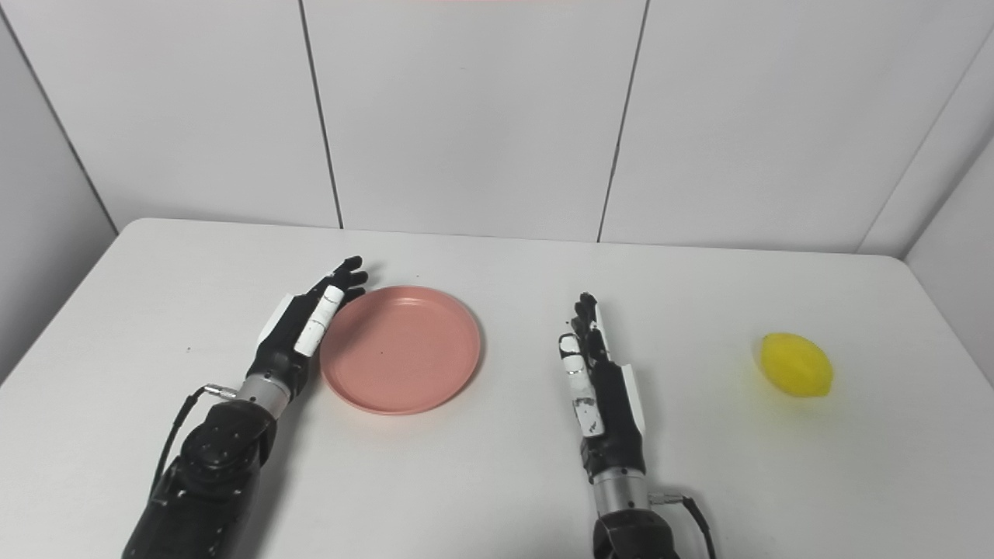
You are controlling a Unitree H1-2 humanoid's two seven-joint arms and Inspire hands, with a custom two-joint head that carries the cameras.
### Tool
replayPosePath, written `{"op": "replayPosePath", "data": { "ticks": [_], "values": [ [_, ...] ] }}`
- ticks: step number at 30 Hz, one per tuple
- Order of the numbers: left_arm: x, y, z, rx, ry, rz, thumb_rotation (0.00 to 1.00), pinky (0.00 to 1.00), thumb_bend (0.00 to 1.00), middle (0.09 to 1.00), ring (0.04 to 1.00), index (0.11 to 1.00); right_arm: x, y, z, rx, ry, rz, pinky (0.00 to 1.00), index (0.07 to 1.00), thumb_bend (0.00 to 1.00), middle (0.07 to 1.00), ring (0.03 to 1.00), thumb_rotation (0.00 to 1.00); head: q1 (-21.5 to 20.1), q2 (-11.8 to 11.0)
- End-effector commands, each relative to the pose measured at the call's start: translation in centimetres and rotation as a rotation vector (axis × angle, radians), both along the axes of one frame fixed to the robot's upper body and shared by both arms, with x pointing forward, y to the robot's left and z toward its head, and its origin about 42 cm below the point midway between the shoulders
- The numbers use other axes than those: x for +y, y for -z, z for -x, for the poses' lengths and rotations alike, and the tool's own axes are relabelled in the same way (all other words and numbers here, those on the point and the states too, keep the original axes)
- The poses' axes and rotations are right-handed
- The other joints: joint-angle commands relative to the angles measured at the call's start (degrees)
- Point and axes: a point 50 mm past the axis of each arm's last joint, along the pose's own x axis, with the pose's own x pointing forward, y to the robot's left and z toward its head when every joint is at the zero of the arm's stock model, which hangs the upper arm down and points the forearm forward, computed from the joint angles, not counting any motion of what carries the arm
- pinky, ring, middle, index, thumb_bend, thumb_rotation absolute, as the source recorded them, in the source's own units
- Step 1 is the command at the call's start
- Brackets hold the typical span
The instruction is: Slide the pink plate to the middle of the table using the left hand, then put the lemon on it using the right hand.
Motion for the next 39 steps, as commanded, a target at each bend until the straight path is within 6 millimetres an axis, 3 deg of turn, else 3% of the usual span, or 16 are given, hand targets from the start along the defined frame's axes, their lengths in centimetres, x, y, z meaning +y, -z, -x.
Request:
{"op": "replayPosePath", "data": {
  "ticks": [1,18,24,28,39],
  "values": [
    [-1.5,-1.0,0.2,-0.025,0.04,0.026,1.0,0.9,0.79,0.915,0.905,0.911,0.9,-1.7,-0.7,-0.066,-0.006,-0.013,1.0,1.0,0.76,1.0,1.0,0.94,0.0,-0.05],
    [-5.7,-1.9,3.2,-0.04,0.098,0.118,1.0,0.82,0.75,0.897,0.879,0.89,1.7,-2.5,-1.0,-0.08,0.016,0.003,1.0,0.995,0.78,1.0,1.0,0.92,-6.26,2.55],
    [-7.6,-2.2,4.4,-0.024,0.15,0.206,1.0,0.9,0.72,0.937,0.931,0.929,1.3,-3.0,-0.7,-0.092,0.008,0.004,1.0,1.0,0.74,1.0,1.0,0.94,-7.45,3.42],
    [-8.3,-2.1,5.1,-0.03,0.179,0.218,1.0,0.96,0.73,0.968,0.969,0.958,1.1,-3.2,-0.5,-0.092,0.016,0.008,1.0,0.994,0.77,1.0,1.0,0.94,-7.35,3.67],
    [-8.8,-1.2,5.9,-0.088,0.126,0.162,1.0,0.96,0.68,0.977,0.972,0.971,0.3,-3.0,-0.2,-0.094,0.019,0.0,1.0,1.0,0.75,1.0,1.0,0.95,-6.94,2.55]
  ]
}}
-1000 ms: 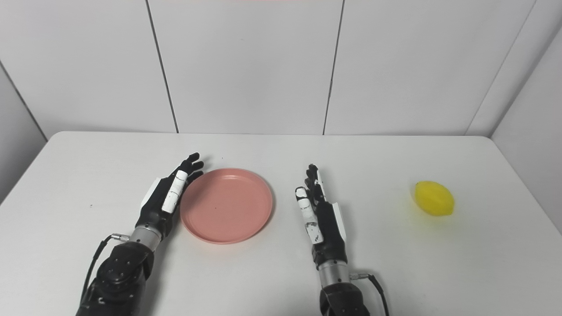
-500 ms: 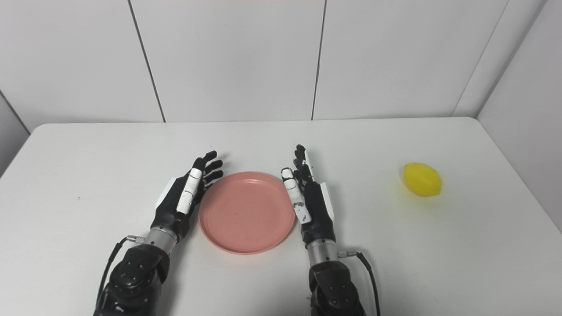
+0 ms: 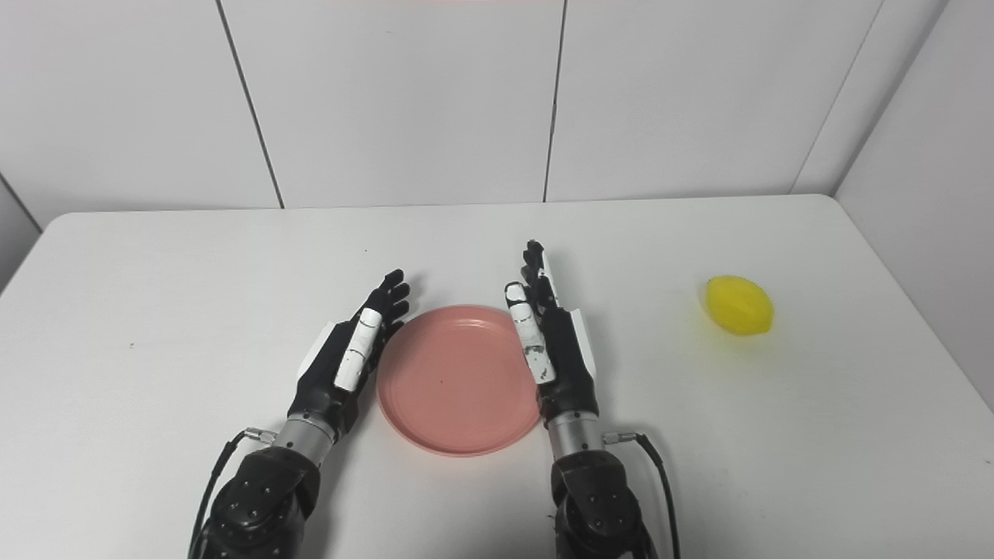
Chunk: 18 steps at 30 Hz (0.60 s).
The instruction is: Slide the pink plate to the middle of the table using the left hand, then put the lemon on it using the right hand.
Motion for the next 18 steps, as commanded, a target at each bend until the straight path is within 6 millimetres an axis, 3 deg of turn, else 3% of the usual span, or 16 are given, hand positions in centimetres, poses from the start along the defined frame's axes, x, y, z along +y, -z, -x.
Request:
{"op": "replayPosePath", "data": {
  "ticks": [1,10,18],
  "values": [
    [-0.5,-1.4,-0.5,-0.099,-0.017,0.014,1.0,0.97,0.67,0.981,0.977,0.977,0.1,-1.6,-0.2,-0.064,-0.011,-0.011,1.0,1.0,0.75,1.0,1.0,0.95,0.01,0.09],
    [-1.0,-0.6,-0.7,-0.126,-0.07,-0.019,1.0,0.99,0.63,0.998,0.998,1.0,-1.0,-2.1,0.4,-0.109,0.042,0.098,1.0,1.0,0.76,1.0,1.0,0.95,0.48,0.06],
    [-1.5,-0.1,-0.6,-0.134,-0.085,-0.02,1.0,0.99,0.62,0.993,0.995,0.997,-3.4,-3.6,0.8,-0.189,0.154,0.219,0.99,1.0,0.77,1.0,1.0,0.99,0.45,-0.08]
  ]
}}
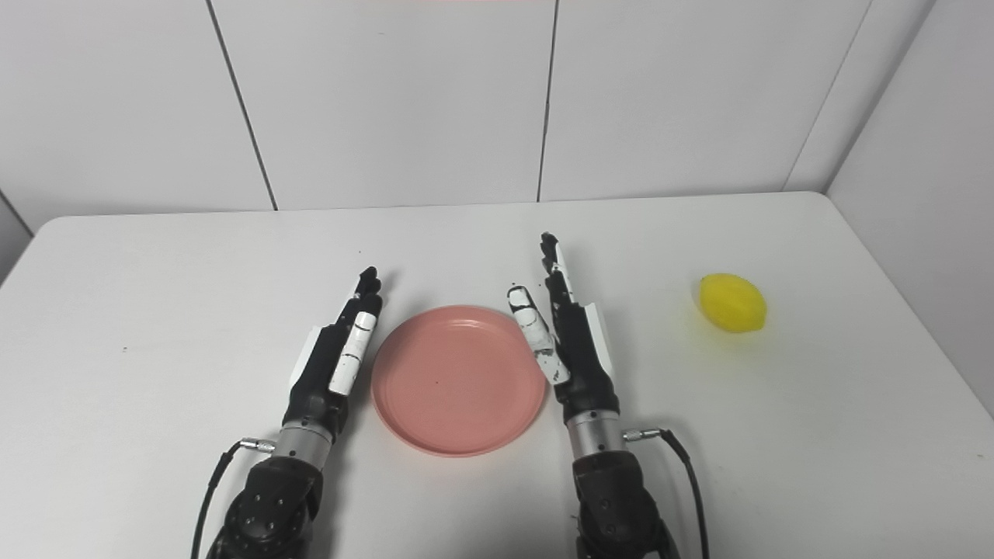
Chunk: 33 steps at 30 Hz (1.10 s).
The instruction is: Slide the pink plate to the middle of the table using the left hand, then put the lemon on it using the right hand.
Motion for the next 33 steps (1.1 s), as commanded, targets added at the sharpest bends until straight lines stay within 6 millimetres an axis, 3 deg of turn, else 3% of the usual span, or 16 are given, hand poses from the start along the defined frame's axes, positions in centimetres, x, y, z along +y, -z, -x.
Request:
{"op": "replayPosePath", "data": {
  "ticks": [1,8,10,14,22,27,33],
  "values": [
    [-0.8,-1.5,-0.3,-0.076,0.002,0.021,1.0,0.98,0.61,0.992,0.994,0.996,-0.9,-2.2,0.0,-0.119,0.046,0.03,0.98,1.0,0.76,1.0,1.0,0.99,-0.1,0.0],
    [-1.0,-1.2,-0.1,-0.068,0.01,0.016,1.0,0.98,0.6,0.994,0.997,0.993,-4.6,-4.1,-0.1,-0.177,0.169,0.169,1.0,0.977,0.71,0.982,0.985,1.0,-0.28,-0.12],
    [-0.9,-1.1,0.0,-0.071,0.01,0.009,1.0,0.98,0.61,0.989,0.99,0.986,-5.8,-4.5,-0.1,-0.176,0.192,0.213,0.93,0.936,0.69,0.939,0.939,1.0,-0.66,-0.11],
    [-0.8,-0.9,0.0,-0.067,0.007,0.023,1.0,0.97,0.61,0.982,0.984,0.979,-7.7,-5.2,-0.5,-0.163,0.239,0.277,0.89,0.919,0.71,0.923,0.92,0.98,-1.05,-0.03],
    [-0.5,-0.9,0.1,-0.043,-0.004,0.082,1.0,0.95,0.61,0.978,0.976,0.975,-12.3,-6.6,-0.7,-0.123,0.377,0.465,0.82,0.868,0.75,0.865,0.863,0.71,-1.22,-0.61],
    [-0.5,-0.7,0.1,-0.041,-0.015,0.132,1.0,0.94,0.58,0.967,0.96,0.969,-15.5,-7.6,-0.7,-0.069,0.432,0.51,0.83,0.87,0.77,0.87,0.872,0.55,0.4,-0.71],
    [-0.6,-0.4,0.3,-0.031,-0.027,0.173,1.0,0.94,0.57,0.959,0.95,0.965,-18.0,-8.5,-1.1,-0.012,0.476,0.566,0.81,0.866,0.82,0.866,0.862,0.49,1.73,-1.57]
  ]
}}
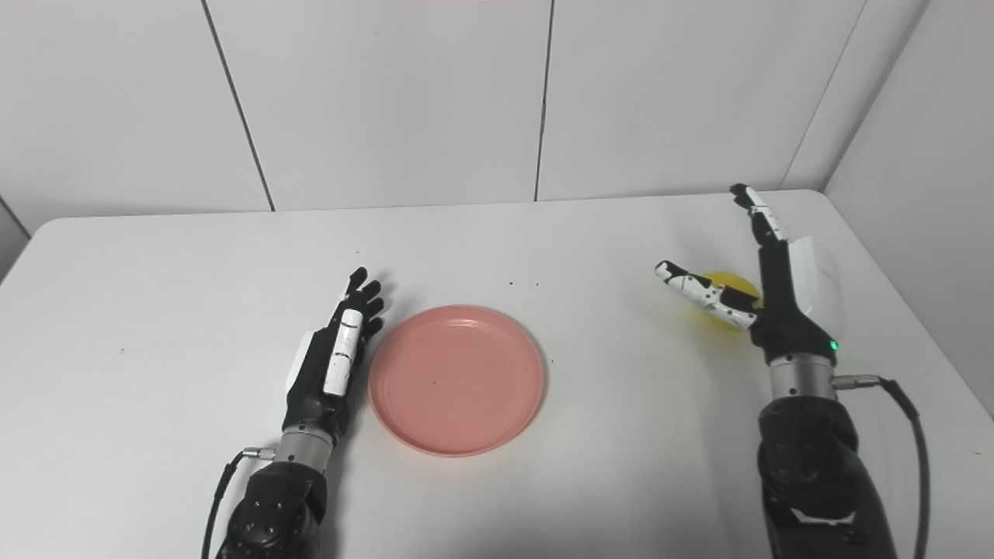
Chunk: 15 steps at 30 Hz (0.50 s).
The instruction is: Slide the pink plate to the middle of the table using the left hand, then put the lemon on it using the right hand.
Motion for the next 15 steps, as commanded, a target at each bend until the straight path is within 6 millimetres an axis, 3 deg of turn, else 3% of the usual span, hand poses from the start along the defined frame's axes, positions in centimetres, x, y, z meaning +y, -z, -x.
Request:
{"op": "replayPosePath", "data": {
  "ticks": [1,15],
  "values": [
    [-0.4,-0.9,-0.3,-0.055,0.0,0.02,1.0,0.94,0.59,0.958,0.949,0.967,-0.5,-2.3,-0.7,-0.045,0.011,0.019,0.79,0.861,0.83,0.859,0.855,0.46,-0.22,-0.32],
    [0.6,-0.7,-0.2,-0.045,0.005,0.045,1.0,0.95,0.57,0.951,0.947,0.952,-2.9,-3.7,-2.1,0.114,0.066,0.097,0.74,0.848,0.94,0.87,0.832,0.32,-3.73,-0.95]
  ]
}}
